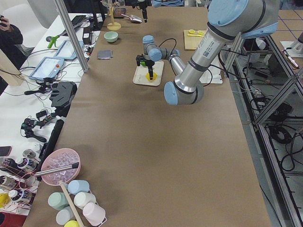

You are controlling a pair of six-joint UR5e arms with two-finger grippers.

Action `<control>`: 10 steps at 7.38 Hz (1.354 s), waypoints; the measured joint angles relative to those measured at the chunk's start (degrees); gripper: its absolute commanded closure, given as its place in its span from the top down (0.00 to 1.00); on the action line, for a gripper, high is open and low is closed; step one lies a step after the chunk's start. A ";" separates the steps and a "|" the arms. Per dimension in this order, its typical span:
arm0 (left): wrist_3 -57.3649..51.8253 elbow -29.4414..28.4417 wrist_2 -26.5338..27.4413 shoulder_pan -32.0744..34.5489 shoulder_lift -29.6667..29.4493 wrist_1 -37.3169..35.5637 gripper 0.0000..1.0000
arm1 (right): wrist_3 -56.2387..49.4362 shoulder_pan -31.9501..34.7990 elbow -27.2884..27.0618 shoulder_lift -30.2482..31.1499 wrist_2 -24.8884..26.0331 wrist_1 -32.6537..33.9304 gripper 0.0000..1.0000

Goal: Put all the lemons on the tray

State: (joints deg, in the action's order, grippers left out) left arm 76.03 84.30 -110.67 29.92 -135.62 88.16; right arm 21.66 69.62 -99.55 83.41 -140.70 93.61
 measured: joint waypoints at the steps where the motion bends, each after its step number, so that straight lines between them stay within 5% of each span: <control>1: -0.05 0.38 -0.09 0.20 0.00 -0.05 0.98 | -0.21 1.60 0.05 2.76 1.78 -2.50 0.99; 5: -5.66 4.33 -6.67 8.31 3.12 -2.17 0.98 | -3.83 10.57 1.19 7.99 7.62 -4.69 0.99; 10: -35.05 14.86 -16.32 27.72 25.57 -5.29 0.98 | -7.14 16.80 3.97 8.40 7.01 -4.87 0.99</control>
State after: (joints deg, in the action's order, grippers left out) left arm 40.98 99.16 -126.99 57.64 -110.05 82.87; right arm 14.52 86.42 -95.59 91.81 -133.69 88.75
